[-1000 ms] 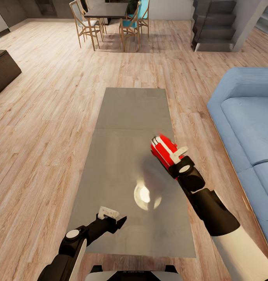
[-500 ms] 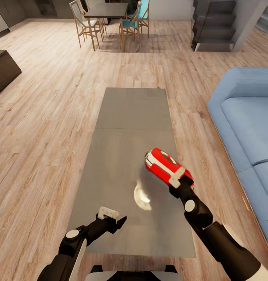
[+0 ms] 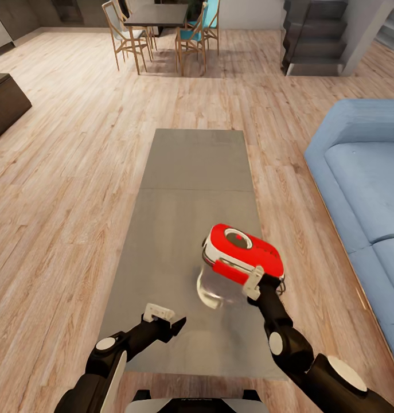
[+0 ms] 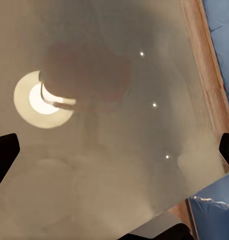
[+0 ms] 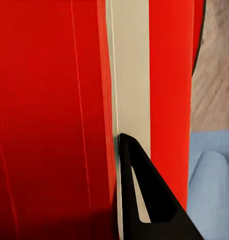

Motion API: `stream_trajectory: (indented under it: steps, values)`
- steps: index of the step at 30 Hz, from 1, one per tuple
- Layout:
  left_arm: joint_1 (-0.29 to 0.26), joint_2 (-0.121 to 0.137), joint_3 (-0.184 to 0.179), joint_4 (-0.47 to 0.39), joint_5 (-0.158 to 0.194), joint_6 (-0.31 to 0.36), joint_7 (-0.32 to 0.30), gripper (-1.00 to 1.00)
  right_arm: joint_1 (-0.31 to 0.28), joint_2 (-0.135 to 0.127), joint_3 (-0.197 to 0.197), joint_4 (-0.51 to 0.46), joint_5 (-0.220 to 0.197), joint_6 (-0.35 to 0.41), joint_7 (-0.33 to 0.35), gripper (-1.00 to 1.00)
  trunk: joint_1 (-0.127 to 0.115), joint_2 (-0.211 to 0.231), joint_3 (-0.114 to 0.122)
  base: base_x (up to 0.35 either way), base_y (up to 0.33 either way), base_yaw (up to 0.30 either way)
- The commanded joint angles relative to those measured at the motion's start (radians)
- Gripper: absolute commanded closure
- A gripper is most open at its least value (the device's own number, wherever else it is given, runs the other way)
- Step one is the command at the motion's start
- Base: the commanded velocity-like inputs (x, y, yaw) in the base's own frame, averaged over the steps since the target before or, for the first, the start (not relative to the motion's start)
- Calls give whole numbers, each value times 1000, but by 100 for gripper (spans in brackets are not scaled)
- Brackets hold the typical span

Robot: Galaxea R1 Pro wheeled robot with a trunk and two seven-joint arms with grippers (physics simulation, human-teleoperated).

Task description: Turn on the radio receiver that's on the table in the living room.

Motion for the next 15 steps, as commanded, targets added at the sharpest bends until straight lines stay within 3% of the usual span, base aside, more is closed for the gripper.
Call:
stream_trajectory:
  steps: [1,3,9,14,15]
  values:
    - [0,0,0,0,3,0,0,-100,9,-2,20,0,12,2,-45,100,0,0,0,0,0,0]
    - [0,1,0,0,6,1,0,-100,20,-4,59,1,19,5,-125,100,0,0,0,0,0,0]
    - [0,0,0,-3,10,7,0,-100,31,-26,266,14,100,91,-415,100,0,0,0,0,0,0]
    - [0,1,0,-15,14,13,-5,-100,32,-29,353,28,142,138,-560,100,0,0,0,0,0,0]
    - [0,1,0,-24,17,14,-19,-100,32,-29,374,47,152,143,-617,100,0,0,0,0,0,0]
